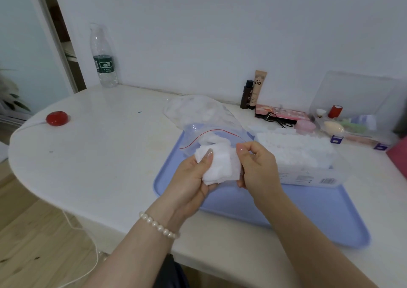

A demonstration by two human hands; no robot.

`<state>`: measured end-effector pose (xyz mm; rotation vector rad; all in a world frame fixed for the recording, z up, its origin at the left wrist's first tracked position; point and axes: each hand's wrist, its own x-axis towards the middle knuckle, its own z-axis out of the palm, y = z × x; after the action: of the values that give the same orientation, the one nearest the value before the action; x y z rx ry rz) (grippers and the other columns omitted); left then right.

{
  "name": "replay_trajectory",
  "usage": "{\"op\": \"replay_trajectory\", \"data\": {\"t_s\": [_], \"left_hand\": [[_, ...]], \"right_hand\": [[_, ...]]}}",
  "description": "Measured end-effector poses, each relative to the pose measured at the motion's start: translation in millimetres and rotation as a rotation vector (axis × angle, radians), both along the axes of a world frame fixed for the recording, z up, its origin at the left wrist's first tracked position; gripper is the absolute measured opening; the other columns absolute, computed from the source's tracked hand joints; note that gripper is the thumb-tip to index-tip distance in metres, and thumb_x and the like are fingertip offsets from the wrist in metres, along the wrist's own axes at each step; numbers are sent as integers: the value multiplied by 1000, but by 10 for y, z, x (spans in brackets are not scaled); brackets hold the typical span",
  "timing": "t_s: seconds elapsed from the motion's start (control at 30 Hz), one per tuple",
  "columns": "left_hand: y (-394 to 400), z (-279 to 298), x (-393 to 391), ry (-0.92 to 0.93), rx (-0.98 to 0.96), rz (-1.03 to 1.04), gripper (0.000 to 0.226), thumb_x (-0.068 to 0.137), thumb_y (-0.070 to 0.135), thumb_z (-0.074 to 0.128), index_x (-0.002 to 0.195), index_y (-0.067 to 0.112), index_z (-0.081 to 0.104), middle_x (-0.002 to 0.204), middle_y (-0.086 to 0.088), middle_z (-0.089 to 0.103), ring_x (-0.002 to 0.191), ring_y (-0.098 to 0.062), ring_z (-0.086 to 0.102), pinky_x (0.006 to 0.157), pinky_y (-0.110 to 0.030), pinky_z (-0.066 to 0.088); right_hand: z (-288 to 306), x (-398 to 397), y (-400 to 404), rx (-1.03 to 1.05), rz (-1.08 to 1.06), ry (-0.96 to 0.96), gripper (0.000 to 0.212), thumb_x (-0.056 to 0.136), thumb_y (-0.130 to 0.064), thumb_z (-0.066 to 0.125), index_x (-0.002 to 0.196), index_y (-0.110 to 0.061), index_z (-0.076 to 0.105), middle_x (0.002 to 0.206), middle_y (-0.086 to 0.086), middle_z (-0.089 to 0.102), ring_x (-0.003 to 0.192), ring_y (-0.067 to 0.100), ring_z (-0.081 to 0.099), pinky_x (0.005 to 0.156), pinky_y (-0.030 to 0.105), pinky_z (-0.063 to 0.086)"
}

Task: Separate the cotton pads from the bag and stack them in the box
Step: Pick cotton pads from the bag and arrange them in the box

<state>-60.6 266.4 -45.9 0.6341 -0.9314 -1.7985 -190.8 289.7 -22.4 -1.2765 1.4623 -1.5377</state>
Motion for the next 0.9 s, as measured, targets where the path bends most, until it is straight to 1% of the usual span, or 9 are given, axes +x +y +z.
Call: {"op": "replay_trajectory", "data": {"t_s": [0.13, 0.2, 0.3, 0.37, 0.47, 0.57, 0.73, 0.8, 0.9], "left_hand": [[-14, -30, 1, -17, 8, 15, 24, 95, 18, 45, 109, 7, 61, 100, -8, 73, 87, -17, 70, 65, -28, 57], [-19, -43, -12, -58, 3, 29, 26, 96, 19, 46, 113, 6, 60, 102, -10, 72, 87, -20, 71, 66, -30, 58], [-9, -35, -36, -127, -13, 62, 29, 96, 19, 47, 119, 5, 58, 106, -13, 70, 86, -21, 71, 67, -31, 58], [3, -25, -45, -160, -33, 74, 29, 96, 18, 47, 119, 4, 58, 102, -13, 70, 84, -19, 70, 69, -32, 58], [23, -7, -65, -192, -52, 93, 33, 94, 20, 55, 119, 0, 58, 108, -22, 67, 93, -28, 66, 83, -45, 55], [39, 10, -80, -212, -77, 74, 26, 94, 13, 52, 115, 2, 63, 109, -25, 67, 94, -36, 64, 93, -53, 47], [46, 27, -64, -193, -84, 41, 27, 95, 2, 42, 101, 8, 68, 94, -10, 72, 83, -23, 64, 77, -33, 53], [38, 34, -60, -174, -45, 28, 30, 97, 3, 38, 106, 8, 65, 100, -10, 72, 88, -21, 68, 83, -35, 54], [34, 42, -60, -151, -24, 13, 30, 100, 9, 36, 111, 8, 64, 106, -10, 71, 94, -20, 68, 88, -36, 52]], "right_hand": [[42, -71, -4, -167, -206, 154, 27, 98, -19, 43, 72, -13, 47, 55, 2, 43, 50, 11, 40, 47, 27, 34], [110, -117, 11, -226, -252, 161, 29, 99, -16, 41, 71, -15, 43, 58, -4, 39, 51, 2, 34, 49, 20, 31], [213, -148, 50, -237, -170, 17, 27, 99, -13, 40, 73, -9, 45, 57, -6, 41, 50, 2, 35, 46, 16, 31], [239, -90, 78, -138, -44, -151, 28, 100, -18, 39, 73, -12, 46, 49, -7, 46, 40, 8, 40, 37, 18, 33], [176, 69, 73, -13, 45, -212, 27, 99, -23, 41, 73, -18, 50, 47, -9, 47, 36, 6, 40, 34, 15, 28], [86, 202, 44, -69, 0, -36, 27, 99, -19, 41, 73, -20, 50, 48, -11, 51, 41, 4, 44, 36, 19, 34], [-34, 278, 13, -115, -110, 236, 22, 99, -24, 39, 79, -25, 47, 61, -3, 51, 59, 22, 52, 56, 42, 47], [-40, 278, 7, -98, -136, 286, 19, 99, -25, 38, 83, -20, 48, 64, -4, 50, 62, 19, 52, 59, 42, 46], [-49, 266, -9, -70, -155, 325, 18, 99, -25, 36, 88, -16, 47, 67, -8, 50, 63, 8, 48, 58, 27, 40]]}}
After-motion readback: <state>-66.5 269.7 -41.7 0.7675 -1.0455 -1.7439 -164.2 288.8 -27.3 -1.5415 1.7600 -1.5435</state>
